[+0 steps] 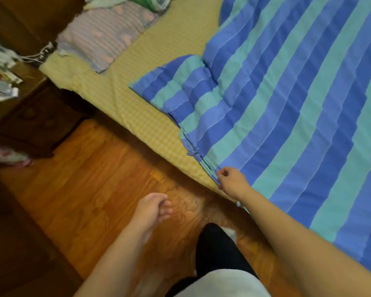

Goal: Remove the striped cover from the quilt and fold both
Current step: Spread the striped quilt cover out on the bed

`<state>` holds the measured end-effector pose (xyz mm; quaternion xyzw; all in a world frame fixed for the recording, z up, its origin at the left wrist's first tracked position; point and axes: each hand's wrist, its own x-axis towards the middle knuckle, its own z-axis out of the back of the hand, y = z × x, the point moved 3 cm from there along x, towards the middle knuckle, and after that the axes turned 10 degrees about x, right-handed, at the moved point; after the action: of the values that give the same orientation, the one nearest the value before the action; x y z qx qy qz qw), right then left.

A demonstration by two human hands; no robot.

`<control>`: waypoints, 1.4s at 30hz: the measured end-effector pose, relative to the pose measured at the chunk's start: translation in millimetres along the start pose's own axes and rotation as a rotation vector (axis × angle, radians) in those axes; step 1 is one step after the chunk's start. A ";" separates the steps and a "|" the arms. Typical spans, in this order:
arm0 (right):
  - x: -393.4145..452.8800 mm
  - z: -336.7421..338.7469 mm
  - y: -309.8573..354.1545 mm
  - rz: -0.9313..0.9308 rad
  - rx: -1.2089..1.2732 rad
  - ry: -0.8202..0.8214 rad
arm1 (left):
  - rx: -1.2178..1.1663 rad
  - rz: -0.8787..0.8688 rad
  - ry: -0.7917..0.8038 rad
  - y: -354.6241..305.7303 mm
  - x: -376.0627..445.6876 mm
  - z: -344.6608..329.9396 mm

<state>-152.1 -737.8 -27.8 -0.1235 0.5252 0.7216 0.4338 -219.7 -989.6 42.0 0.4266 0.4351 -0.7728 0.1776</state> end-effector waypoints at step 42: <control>261.0 -190.6 221.7 -0.245 -0.260 -0.400 | -0.288 -0.240 0.807 -437.1 404.4 184.1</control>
<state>-527.3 -789.1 -128.6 -0.0959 0.3129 0.7353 0.5935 -826.6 -858.1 -12.0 0.6116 0.6191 -0.4909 -0.0399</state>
